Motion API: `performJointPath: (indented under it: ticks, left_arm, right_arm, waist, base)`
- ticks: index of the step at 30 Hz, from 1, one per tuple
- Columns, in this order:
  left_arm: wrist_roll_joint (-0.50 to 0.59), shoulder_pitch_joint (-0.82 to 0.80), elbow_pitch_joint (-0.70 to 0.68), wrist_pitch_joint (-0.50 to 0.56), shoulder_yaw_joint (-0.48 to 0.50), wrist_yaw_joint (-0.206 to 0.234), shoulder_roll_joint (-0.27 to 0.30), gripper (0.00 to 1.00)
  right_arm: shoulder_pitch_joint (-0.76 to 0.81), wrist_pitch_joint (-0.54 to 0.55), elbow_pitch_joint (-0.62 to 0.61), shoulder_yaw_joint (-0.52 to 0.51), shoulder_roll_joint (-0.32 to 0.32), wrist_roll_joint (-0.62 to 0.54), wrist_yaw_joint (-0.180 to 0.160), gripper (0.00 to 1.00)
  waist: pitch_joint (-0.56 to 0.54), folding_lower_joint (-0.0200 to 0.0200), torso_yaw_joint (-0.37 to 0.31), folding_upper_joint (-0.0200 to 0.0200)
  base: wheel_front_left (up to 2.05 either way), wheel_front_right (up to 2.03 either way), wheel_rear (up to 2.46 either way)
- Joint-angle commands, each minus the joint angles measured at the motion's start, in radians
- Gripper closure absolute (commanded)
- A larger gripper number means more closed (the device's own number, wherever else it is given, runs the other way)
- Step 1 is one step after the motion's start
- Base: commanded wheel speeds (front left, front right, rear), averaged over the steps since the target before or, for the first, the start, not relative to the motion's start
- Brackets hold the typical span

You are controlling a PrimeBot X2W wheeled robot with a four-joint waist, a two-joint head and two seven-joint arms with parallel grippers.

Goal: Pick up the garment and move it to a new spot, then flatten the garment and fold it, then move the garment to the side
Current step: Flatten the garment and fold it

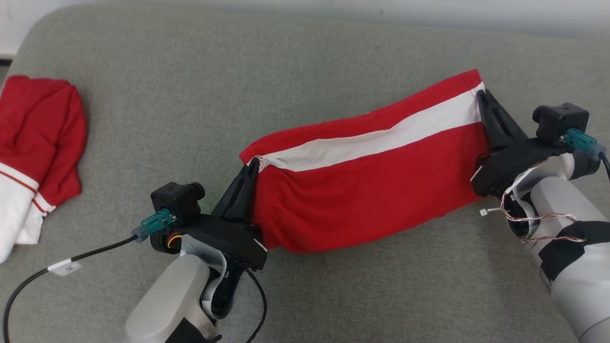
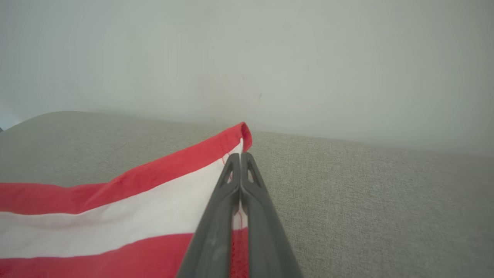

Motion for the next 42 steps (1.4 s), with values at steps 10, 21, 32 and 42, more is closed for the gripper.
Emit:
performJointPath:
  ticks: [10,21,32,42]
  left_arm:
    - [0.174,0.023,0.032,-0.003,0.09,0.002,-0.04,0.0]
    - [0.37,0.187,-0.035,-0.003,0.244,0.002,-0.055,0.0]
    - [0.471,0.375,-0.108,-0.003,0.357,0.002,-0.078,0.0]
    - [0.496,0.376,-0.128,-0.003,0.351,0.002,-0.086,0.0]
  right_arm:
    - [-0.033,0.0,0.045,-0.025,0.028,-0.022,-0.003,0.0]
    - [0.16,0.0,-0.07,-0.147,0.064,-0.12,-0.003,0.0]
    - [0.323,0.0,-0.05,-0.22,0.119,-0.191,-0.003,0.0]
    - [0.245,0.0,0.099,-0.267,0.128,-0.181,-0.003,0.0]
  waist:
    - [0.094,-0.0004,0.06,-0.0002]
    - [-0.072,-0.0004,0.029,-0.0002]
    - [-0.179,-0.0004,0.007,-0.0002]
    - [-0.102,-0.0004,0.041,-0.0002]
  base:
    - [0.0,0.0,0.0]
    - [0.0,0.0,0.0]
    - [0.0,0.0,0.0]
    - [0.0,0.0,0.0]
